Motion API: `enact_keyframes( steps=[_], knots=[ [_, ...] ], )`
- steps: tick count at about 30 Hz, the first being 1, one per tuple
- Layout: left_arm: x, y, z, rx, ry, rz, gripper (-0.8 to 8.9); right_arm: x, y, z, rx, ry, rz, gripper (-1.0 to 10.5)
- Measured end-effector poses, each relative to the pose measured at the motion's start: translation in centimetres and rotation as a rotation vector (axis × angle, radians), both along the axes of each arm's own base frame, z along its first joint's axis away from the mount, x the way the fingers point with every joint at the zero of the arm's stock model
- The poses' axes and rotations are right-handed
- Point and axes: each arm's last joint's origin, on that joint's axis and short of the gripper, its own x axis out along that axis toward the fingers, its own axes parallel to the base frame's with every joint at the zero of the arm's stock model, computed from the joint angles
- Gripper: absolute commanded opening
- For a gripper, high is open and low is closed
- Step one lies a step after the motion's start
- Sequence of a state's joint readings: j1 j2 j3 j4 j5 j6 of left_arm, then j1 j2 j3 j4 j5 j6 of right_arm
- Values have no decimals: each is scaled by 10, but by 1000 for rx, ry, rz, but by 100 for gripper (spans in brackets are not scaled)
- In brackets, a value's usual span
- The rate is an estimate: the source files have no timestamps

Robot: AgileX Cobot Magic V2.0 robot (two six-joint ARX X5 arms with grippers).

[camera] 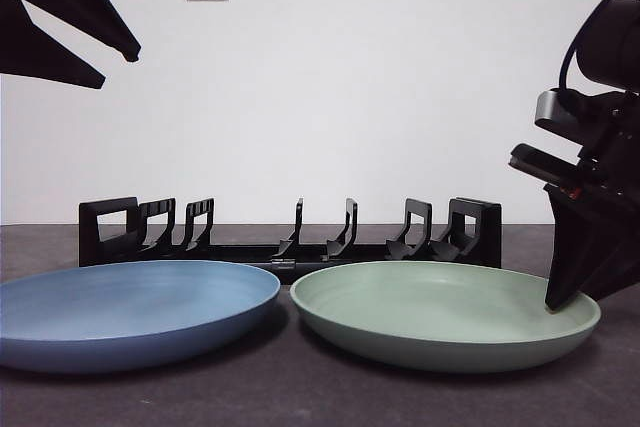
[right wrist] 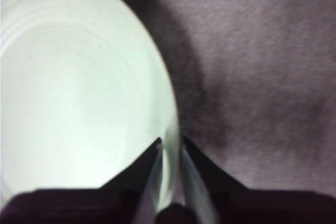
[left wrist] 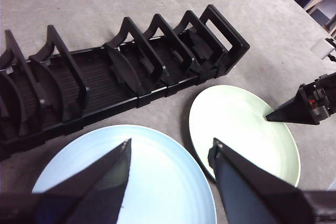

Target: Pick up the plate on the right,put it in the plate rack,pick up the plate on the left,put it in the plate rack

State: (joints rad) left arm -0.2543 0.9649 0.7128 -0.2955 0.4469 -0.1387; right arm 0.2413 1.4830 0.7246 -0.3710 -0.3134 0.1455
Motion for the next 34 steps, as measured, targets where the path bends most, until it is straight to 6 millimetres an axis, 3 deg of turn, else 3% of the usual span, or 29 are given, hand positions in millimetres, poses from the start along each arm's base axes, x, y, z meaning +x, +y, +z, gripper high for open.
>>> enact_keyframes(
  steps=[8,14,23,28,34],
  knots=[
    [-1,-2,0,17,-15,-38,256,1,-3,0,37,18,-31,-12],
    [-8,-16,0,41,-61,-223,257,-2,-6,11,48,-6,-63,-12],
    [-36,-65,21,262,-271,-485,256,-20,-10,57,86,-88,-68,-12],
    [-60,-97,16,470,-412,-620,256,-17,-8,79,120,-78,-37,-12],
    [-75,-130,-5,679,-465,-714,256,-17,-5,87,176,-77,9,-12]
  ],
)
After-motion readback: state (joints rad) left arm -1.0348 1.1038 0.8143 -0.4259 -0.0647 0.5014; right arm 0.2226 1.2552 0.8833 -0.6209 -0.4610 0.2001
